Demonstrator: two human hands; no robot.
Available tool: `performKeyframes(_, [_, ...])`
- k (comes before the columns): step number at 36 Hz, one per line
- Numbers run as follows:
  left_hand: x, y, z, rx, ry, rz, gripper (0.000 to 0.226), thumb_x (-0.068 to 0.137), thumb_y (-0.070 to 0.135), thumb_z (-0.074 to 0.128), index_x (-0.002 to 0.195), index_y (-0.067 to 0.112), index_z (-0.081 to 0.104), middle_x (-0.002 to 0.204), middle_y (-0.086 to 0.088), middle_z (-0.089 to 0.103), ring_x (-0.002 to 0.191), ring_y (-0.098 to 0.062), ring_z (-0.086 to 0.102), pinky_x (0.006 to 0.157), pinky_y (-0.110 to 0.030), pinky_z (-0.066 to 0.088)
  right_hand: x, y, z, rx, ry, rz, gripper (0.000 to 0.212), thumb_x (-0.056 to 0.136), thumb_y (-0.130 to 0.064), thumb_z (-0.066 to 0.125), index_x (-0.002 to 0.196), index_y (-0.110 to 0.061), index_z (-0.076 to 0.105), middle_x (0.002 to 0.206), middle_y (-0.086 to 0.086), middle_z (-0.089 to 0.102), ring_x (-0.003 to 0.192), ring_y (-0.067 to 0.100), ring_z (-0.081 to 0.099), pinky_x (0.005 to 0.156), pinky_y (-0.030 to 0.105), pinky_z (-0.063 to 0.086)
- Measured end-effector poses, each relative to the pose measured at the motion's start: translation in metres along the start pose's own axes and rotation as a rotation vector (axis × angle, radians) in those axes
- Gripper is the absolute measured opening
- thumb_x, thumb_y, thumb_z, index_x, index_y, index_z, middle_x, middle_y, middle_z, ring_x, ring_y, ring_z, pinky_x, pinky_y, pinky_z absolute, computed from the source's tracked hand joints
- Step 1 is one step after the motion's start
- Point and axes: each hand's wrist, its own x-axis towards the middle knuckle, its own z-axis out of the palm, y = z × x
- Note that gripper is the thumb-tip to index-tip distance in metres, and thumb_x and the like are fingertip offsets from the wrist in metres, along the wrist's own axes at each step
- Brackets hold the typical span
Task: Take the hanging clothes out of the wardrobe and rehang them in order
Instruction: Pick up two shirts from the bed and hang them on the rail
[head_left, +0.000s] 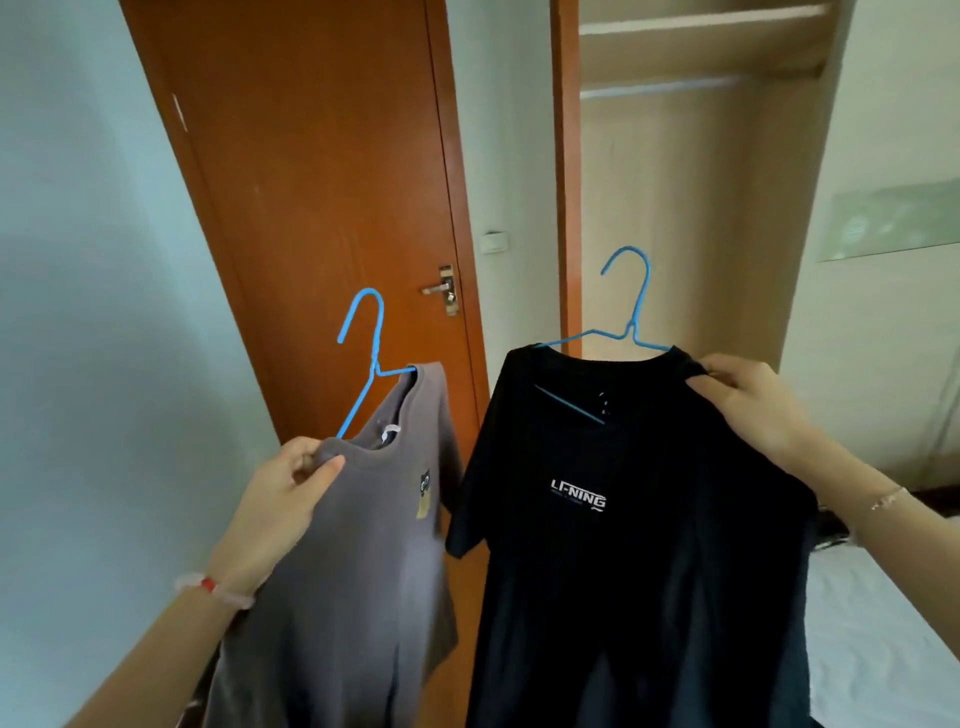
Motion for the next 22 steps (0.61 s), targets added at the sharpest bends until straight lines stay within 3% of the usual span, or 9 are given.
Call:
performKeyframes(2, [0.029,-0.010,0.012,0.015,-0.010,-0.013,0.014,0.093,0.016,0.053,0.100,0.007,0.062,0.089,-0.007,0.067,0.086,-0.022,0.063,0.064,-0.021,0.046,0.031,0.010,0.010,0.023,-0.008,0.002,0.016,0.090,-0.012,0.052,0.079,-0.006,0.063,0.074,0.014,0.063,0.069,0.019,0.050,0.065,0.031,0.038])
performKeyframes(5, [0.077,-0.019,0.030,0.057,-0.020,-0.009,0.012,0.092,0.015,0.054,0.094,0.008,0.063,0.088,-0.017,0.067,0.088,-0.035,0.063,0.074,-0.041,0.052,0.081,0.025,0.022,0.078,-0.007,0.027,0.025,0.089,-0.012,0.053,0.064,-0.015,0.059,0.056,-0.003,0.056,0.059,0.012,0.047,0.058,0.025,0.037])
performKeyframes(7, [0.110,-0.020,0.043,0.095,-0.030,-0.004,0.010,0.091,0.015,0.055,0.090,0.009,0.064,0.086,-0.021,0.067,0.087,-0.040,0.062,0.078,-0.049,0.052,0.117,0.034,0.028,0.117,0.001,0.053,0.031,0.088,-0.013,0.055,0.058,-0.018,0.057,0.048,-0.009,0.052,0.053,0.009,0.046,0.058,0.028,0.036])
performKeyframes(9, [0.144,-0.019,0.056,0.112,-0.033,0.007,0.008,0.090,0.013,0.057,0.088,0.010,0.064,0.083,-0.018,0.068,0.085,-0.038,0.063,0.076,-0.046,0.052,0.151,0.043,0.032,0.148,0.006,0.073,0.033,0.088,-0.013,0.055,0.056,-0.018,0.056,0.045,-0.011,0.053,0.047,0.005,0.046,0.057,0.029,0.036])
performKeyframes(12, [0.192,-0.017,0.078,0.092,-0.038,0.045,0.007,0.089,0.010,0.059,0.088,0.012,0.066,0.079,-0.003,0.070,0.078,-0.023,0.065,0.067,-0.023,0.049,0.199,0.055,0.036,0.154,0.024,0.083,0.028,0.088,-0.013,0.056,0.060,-0.013,0.057,0.049,-0.008,0.053,0.053,0.010,0.047,0.057,0.029,0.036])
performKeyframes(14, [0.219,-0.014,0.093,0.076,-0.088,0.047,0.010,0.090,0.012,0.057,0.094,0.010,0.065,0.085,-0.004,0.070,0.082,-0.020,0.065,0.070,-0.025,0.049,0.226,0.063,0.038,0.148,0.041,0.087,0.023,0.088,-0.014,0.056,0.066,-0.010,0.060,0.059,0.001,0.055,0.059,0.016,0.049,0.059,0.029,0.037])
performKeyframes(16, [0.246,-0.012,0.108,0.060,-0.122,0.066,0.012,0.091,0.012,0.056,0.096,0.008,0.065,0.089,-0.010,0.070,0.086,-0.024,0.065,0.074,-0.031,0.050,0.251,0.073,0.039,0.134,0.063,0.105,0.025,0.088,-0.015,0.056,0.064,-0.017,0.061,0.058,-0.002,0.058,0.059,0.016,0.052,0.060,0.028,0.039])
performKeyframes(22, [0.323,-0.011,0.168,0.000,-0.249,0.140,0.013,0.091,0.012,0.054,0.100,0.008,0.064,0.092,-0.007,0.068,0.088,-0.021,0.064,0.068,-0.022,0.047,0.314,0.109,0.040,0.082,0.176,0.183,0.027,0.088,-0.015,0.055,0.063,-0.021,0.062,0.046,-0.019,0.060,0.041,-0.006,0.051,0.056,0.019,0.042])
